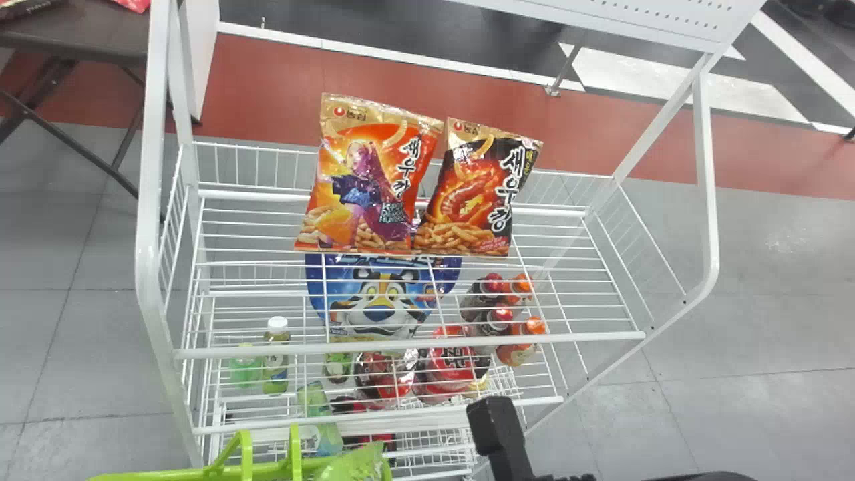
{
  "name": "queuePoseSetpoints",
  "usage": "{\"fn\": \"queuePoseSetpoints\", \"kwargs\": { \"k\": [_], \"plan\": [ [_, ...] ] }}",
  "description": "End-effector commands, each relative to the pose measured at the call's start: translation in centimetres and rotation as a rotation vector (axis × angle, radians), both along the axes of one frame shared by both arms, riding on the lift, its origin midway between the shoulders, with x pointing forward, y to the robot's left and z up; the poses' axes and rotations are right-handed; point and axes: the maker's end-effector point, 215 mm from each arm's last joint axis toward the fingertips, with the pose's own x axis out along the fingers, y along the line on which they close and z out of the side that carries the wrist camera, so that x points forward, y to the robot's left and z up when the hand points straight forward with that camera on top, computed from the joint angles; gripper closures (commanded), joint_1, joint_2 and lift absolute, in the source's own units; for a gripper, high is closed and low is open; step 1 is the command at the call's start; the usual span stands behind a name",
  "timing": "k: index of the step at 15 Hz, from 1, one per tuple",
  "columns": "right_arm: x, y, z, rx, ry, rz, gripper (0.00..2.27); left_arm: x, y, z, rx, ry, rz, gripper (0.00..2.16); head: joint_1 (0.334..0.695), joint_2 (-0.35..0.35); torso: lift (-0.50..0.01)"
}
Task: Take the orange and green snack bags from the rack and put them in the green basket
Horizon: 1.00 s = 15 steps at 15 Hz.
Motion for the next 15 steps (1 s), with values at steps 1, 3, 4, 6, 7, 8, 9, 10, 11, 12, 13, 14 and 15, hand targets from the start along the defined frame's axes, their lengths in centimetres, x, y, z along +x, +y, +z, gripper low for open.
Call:
{"fn": "queuePoseSetpoints", "kwargs": {
  "k": [1, 3, 4, 6, 7, 8, 9, 10, 11, 12, 13, 14, 15],
  "plan": [
    [0.9, -1.0, 1.6, 0.012, -0.033, -0.024, 0.07, -0.1, -0.1, 0.1, -0.002, 0.0, -0.003, 2.11, 0.695, -0.35, 0.0],
    [1.4, -1.2, 2.7, 0.033, -0.057, -0.035, 0.07, -0.1, -0.1, 0.2, 0.0, -0.005, -0.004, 2.11, 0.695, -0.35, 0.0],
    [1.7, -1.2, 3.1, 0.033, -0.069, -0.032, 0.07, -0.1, -0.2, 0.2, -0.001, -0.005, -0.004, 2.11, 0.695, -0.35, 0.0],
    [1.7, -1.7, 4.0, 0.024, -0.091, -0.036, 0.07, 0.0, -0.1, 0.2, 0.003, -0.008, -0.003, 2.11, 0.695, -0.35, 0.0],
    [2.1, -2.3, 4.7, 0.023, -0.11, -0.049, 0.07, 0.0, 0.0, 0.2, 0.004, -0.008, 0.0, 2.11, 0.695, -0.35, 0.0],
    [2.7, -3.2, 5.4, 0.02, -0.13, -0.068, 0.08, 0.0, 0.0, 0.2, 0.004, -0.008, 0.0, 2.11, 0.695, -0.35, 0.0],
    [3.3, -4.0, 6.1, 0.022, -0.151, -0.088, 0.08, 0.0, 0.0, 0.2, 0.004, -0.008, 0.0, 2.11, 0.695, -0.35, 0.0],
    [4.3, -4.7, 6.5, 0.02, -0.186, -0.11, 0.07, 0.0, 0.0, 0.1, 0.006, -0.006, -0.001, 2.11, 0.695, -0.35, 0.0],
    [8.5, -6.3, 8.2, 0.003, -0.342, -0.173, 0.06, 0.0, -0.1, 0.1, 0.004, -0.006, -0.002, 2.11, 0.695, -0.35, 0.0],
    [12.5, -8.2, 10.5, -0.03, -0.515, -0.233, 0.06, -0.1, -0.1, 0.1, 0.004, -0.005, -0.002, 2.11, 0.695, -0.35, 0.0],
    [15.0, -9.7, 12.4, -0.052, -0.64, -0.268, 0.06, -0.1, -0.2, 0.1, 0.002, -0.002, -0.002, 2.11, 0.695, -0.35, 0.0],
    [16.7, -10.6, 14.1, -0.066, -0.739, -0.291, 0.06, -0.1, -0.2, 0.1, 0.001, -0.002, -0.002, 2.11, 0.695, -0.35, 0.0],
    [18.0, -11.2, 16.0, -0.088, -0.843, -0.299, 0.06, -0.2, -0.2, 0.0, 0.002, 0.001, -0.001, 2.11, 0.695, -0.35, 0.0]
  ]
}}
